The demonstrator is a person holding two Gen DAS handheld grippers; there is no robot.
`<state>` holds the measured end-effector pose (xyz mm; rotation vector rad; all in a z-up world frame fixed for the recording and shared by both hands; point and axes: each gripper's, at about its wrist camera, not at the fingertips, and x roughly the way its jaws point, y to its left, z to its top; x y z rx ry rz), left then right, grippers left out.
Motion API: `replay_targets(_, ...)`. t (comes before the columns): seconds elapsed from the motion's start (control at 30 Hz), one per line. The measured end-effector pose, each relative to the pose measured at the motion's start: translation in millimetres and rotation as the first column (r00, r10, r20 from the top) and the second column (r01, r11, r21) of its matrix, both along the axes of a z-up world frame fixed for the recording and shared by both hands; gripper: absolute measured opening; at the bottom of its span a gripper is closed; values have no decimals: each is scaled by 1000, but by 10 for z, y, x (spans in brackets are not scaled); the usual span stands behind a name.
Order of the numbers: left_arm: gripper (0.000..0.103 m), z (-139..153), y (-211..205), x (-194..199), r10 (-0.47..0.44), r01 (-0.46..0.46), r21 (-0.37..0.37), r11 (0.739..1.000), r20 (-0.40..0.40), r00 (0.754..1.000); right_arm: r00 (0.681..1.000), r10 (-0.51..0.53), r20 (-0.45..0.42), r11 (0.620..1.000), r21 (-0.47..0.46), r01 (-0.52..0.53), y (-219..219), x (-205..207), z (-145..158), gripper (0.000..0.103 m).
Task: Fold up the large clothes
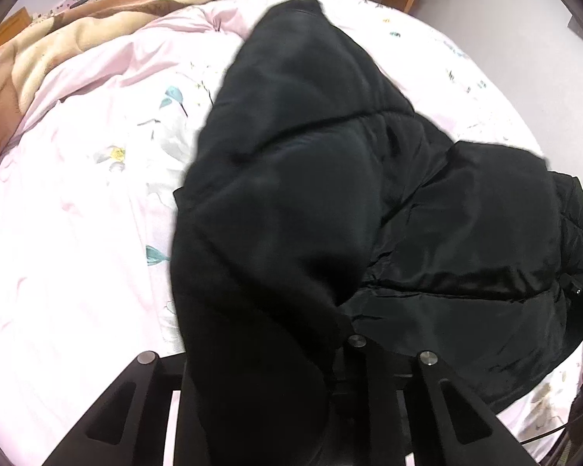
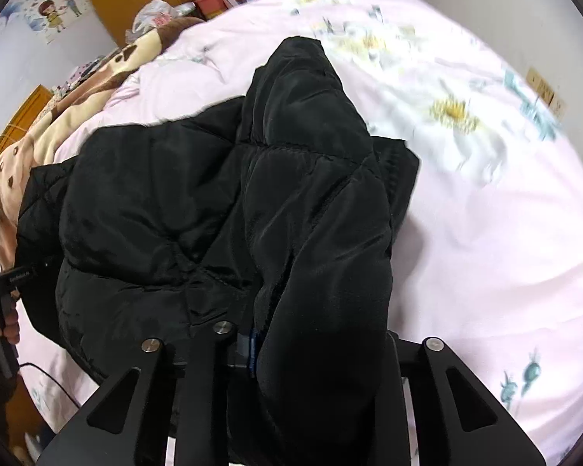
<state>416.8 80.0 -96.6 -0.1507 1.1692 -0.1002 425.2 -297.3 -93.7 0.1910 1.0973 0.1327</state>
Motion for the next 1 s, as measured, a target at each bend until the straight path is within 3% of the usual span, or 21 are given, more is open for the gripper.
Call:
replay_targets(0.2, 18, 368, 142, -8, -10, 12, -33, 999, 79, 997, 994, 14, 109, 999, 31, -18, 32, -381, 470, 16)
replay_targets(0.33, 21, 196, 175, 90, -33, 33, -16, 999, 13, 999, 998, -24, 53, 1000, -6, 24, -56, -404, 385, 16)
replay_targets(0.4, 39, -20, 187, 111, -47, 47, 67, 997, -11, 999, 998, -56, 8, 998, -14, 56, -79, -383, 215, 18)
replay_targets(0.47, 66, -219, 228, 115, -51, 55, 93, 994, -45, 998, 996, -74, -43, 997, -26, 73, -102, -347, 26, 23)
replay_targets(0.53, 74, -393, 308, 153, -30, 35, 51, 998, -100, 995, 991, -106, -77, 993, -58, 102, -189, -316, -139, 46)
replay_targets(0.57, 82, -453, 359, 191, -17, 21, 38, 999, -114, 993, 988, -117, -97, 992, -50, 113, -233, -291, -195, 50)
replay_targets(0.63, 85, -559, 413, 261, -21, 22, 10, 1000, -147, 989, 984, -121, -127, 993, -30, 118, -264, -210, -290, 65)
replay_targets(0.67, 87, -639, 436, 291, -29, 26, -21, 999, -181, 983, 985, -114, -132, 993, -19, 112, -250, -140, -331, 68)
replay_targets(0.73, 87, -752, 490, 319, -40, 24, -77, 997, -217, 975, 982, -108, -153, 994, 11, 111, -269, -79, -419, 82)
replay_targets(0.8, 88, -856, 545, 369, -41, 6, -139, 990, -251, 967, 980, -112, -167, 989, 77, 126, -309, -18, -542, 86)
replay_targets(0.83, 84, -873, 549, 381, -36, -1, -146, 989, -255, 966, 979, -111, -171, 985, 111, 131, -326, 0, -601, 86)
replay_targets(0.87, 72, -865, 523, 388, -45, 5, -161, 987, -248, 968, 979, -96, -178, 981, 151, 124, -349, -13, -673, 86)
replay_targets(0.9, 67, -853, 497, 396, -52, 12, -166, 986, -240, 969, 980, -84, -178, 980, 163, 114, -357, -39, -701, 80)
replay_targets(0.97, 42, -752, 444, 389, -38, 2, -163, 987, -219, 975, 984, -78, -160, 975, 195, 109, -340, -72, -663, 58)
replay_targets(1.0, 38, -668, 404, 372, -38, 9, -141, 990, -204, 978, 986, -75, -149, 978, 181, 102, -307, -102, -605, 46)
